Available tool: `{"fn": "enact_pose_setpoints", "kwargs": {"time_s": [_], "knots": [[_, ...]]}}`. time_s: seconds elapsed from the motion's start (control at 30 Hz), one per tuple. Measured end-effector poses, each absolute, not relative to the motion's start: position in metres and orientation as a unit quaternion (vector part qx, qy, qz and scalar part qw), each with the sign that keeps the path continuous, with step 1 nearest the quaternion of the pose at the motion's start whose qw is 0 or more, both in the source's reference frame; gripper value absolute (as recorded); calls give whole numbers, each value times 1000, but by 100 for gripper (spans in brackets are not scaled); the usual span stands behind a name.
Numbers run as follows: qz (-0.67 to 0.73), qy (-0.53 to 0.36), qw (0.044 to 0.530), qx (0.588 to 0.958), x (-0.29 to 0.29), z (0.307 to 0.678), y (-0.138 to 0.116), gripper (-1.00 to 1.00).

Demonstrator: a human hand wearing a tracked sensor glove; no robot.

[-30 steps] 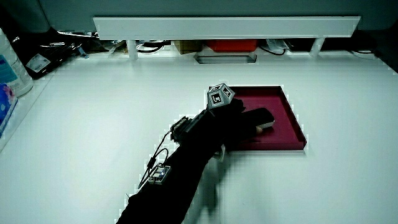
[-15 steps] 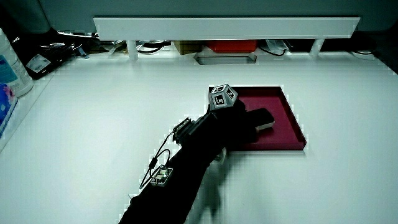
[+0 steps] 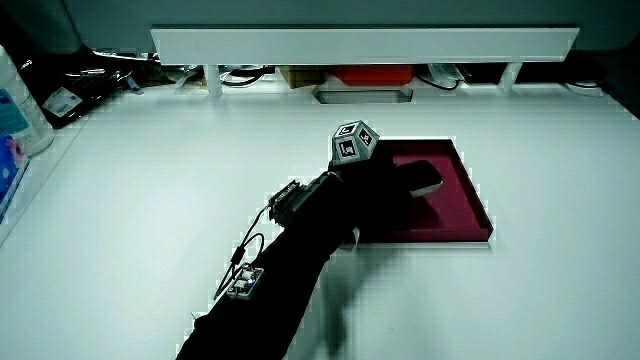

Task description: Pick eraser

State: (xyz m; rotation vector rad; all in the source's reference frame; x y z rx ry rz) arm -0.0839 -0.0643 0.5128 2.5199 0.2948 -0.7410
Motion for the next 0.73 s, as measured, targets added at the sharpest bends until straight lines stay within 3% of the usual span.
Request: {"fn": "enact_pose_setpoints", "kwargs": {"time_s": [0.37,0.73], "knots": [[-311,157,217,912,-87,444,-59,100],[-297,220,219,903,-71,376,-22,100]]}}
